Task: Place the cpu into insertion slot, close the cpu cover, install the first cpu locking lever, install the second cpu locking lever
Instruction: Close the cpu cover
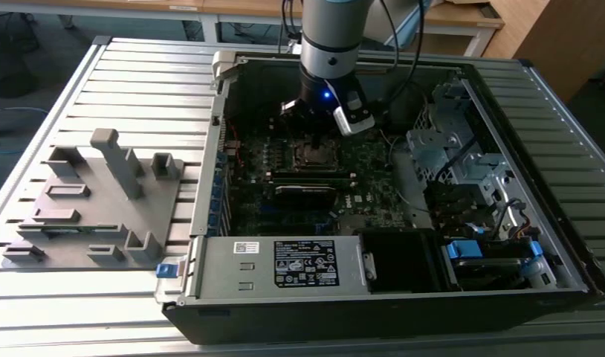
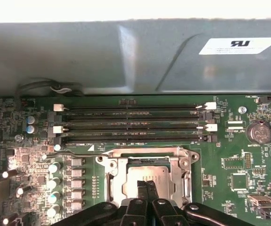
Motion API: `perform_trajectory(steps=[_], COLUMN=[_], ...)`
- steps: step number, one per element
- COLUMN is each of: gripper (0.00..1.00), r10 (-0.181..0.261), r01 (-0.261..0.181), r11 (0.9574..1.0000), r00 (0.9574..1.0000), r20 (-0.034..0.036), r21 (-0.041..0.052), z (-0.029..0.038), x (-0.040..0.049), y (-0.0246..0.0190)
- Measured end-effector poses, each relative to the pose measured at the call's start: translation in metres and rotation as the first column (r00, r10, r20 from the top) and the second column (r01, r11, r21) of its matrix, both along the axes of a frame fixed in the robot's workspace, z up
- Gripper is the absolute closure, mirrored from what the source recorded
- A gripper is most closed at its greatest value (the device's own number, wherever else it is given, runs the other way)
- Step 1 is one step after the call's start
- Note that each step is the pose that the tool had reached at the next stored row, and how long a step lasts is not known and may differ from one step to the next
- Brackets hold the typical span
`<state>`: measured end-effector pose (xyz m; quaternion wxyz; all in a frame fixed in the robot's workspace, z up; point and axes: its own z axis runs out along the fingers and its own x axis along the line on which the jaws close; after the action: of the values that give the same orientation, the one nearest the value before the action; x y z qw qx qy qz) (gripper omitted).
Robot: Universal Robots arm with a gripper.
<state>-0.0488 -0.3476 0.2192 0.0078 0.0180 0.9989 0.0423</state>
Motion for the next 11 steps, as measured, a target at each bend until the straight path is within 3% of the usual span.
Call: perform_trajectory(steps=[11], gripper=[0.90], r10=[0.000], r01=[0.000], r11=[1.0000], r00=[1.0000], r20=[0.0001], r21=[-0.0004], z=[0.0001], x=[0.0020], y=[-0.0017])
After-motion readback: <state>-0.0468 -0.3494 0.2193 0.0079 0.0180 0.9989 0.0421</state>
